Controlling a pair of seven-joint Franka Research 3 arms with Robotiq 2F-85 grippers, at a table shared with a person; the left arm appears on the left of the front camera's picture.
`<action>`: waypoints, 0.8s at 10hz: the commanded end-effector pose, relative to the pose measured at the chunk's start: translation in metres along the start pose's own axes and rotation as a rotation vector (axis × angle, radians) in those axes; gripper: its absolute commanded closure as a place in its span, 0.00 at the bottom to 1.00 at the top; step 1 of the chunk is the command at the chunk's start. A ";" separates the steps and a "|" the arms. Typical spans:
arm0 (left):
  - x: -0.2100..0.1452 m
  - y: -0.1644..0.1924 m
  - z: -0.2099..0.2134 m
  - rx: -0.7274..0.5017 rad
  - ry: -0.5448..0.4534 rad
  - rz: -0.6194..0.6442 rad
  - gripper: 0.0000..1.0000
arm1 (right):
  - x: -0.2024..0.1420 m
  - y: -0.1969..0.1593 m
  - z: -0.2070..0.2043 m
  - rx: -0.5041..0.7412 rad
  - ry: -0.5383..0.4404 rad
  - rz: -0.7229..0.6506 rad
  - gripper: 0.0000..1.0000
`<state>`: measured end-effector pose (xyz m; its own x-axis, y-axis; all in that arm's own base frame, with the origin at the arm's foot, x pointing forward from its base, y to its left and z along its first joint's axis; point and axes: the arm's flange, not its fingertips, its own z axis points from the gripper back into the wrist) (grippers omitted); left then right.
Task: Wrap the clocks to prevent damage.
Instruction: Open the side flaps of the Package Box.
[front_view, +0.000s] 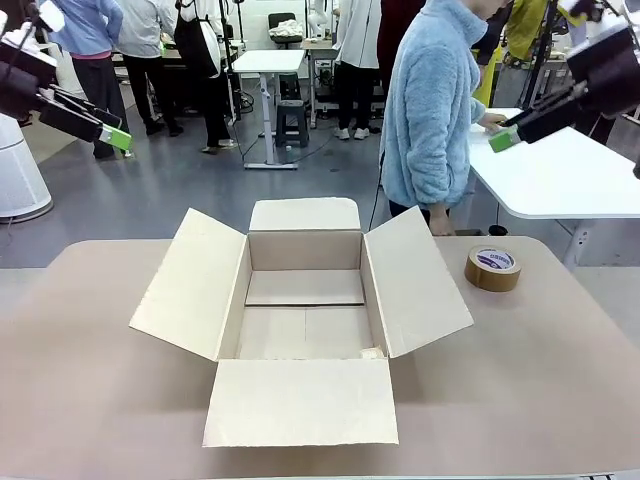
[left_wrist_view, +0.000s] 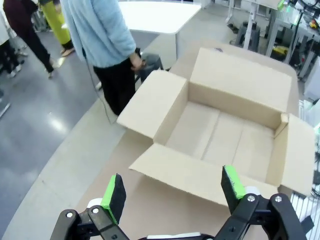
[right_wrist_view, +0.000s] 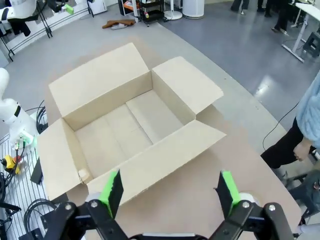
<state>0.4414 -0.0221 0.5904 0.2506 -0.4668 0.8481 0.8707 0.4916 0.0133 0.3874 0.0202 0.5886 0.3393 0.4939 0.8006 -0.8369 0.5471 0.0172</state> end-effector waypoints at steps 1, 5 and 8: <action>-0.011 0.004 0.013 -0.042 -0.055 0.023 0.00 | -0.026 -0.003 -0.006 0.035 -0.027 -0.025 0.00; -0.010 0.012 0.041 -0.096 0.030 0.050 0.00 | -0.046 -0.008 -0.003 0.045 -0.029 -0.062 0.00; -0.016 0.007 0.039 -0.100 0.005 0.052 0.00 | -0.043 -0.009 0.000 0.041 -0.019 -0.076 0.00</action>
<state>0.4262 0.0174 0.5983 0.3192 -0.4696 0.8231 0.8896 0.4478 -0.0895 0.3778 -0.0071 0.5555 0.4035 0.4500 0.7967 -0.8208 0.5628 0.0978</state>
